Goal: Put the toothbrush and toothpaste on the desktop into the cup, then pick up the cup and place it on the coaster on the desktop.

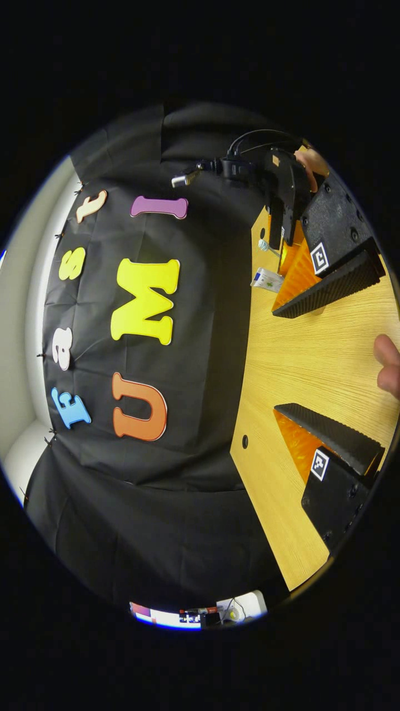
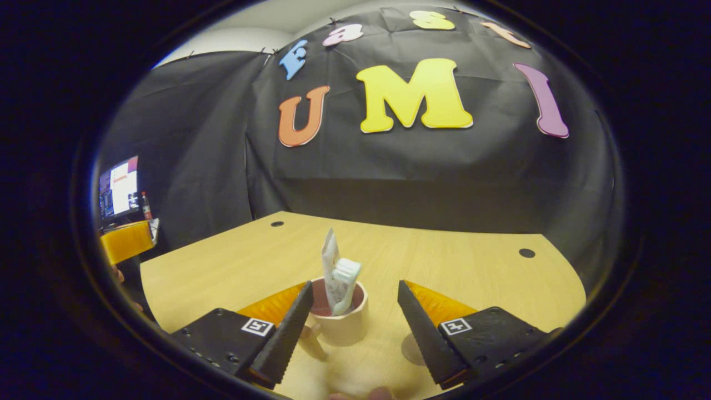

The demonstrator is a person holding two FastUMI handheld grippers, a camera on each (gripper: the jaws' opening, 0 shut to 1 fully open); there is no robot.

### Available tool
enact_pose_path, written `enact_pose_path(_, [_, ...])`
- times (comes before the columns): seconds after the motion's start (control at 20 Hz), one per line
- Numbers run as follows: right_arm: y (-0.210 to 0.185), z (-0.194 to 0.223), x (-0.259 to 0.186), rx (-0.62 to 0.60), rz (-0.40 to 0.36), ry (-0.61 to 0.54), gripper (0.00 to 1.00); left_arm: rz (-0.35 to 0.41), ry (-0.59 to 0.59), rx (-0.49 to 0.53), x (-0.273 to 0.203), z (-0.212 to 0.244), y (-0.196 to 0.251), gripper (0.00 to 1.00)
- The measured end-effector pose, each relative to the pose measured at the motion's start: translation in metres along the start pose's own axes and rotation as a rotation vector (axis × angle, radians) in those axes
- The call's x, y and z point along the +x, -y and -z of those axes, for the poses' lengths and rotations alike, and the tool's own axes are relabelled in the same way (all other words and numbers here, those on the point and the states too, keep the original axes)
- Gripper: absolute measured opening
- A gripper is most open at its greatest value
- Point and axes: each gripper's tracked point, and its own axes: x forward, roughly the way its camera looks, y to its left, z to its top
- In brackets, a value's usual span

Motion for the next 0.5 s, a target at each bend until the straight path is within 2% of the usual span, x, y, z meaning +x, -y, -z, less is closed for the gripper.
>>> enact_pose_path(0.3, [0.009,-0.034,-0.060,-0.030,0.017,0.141,0.93,0.021,-0.001,0.004,-0.002,-0.010,0.025,0.98])
enact_pose_path(0.5, [0.031,-0.036,-0.114,-0.024,0.050,0.199,0.93,0.071,-0.073,-0.016,0.002,-0.016,0.056,0.98])
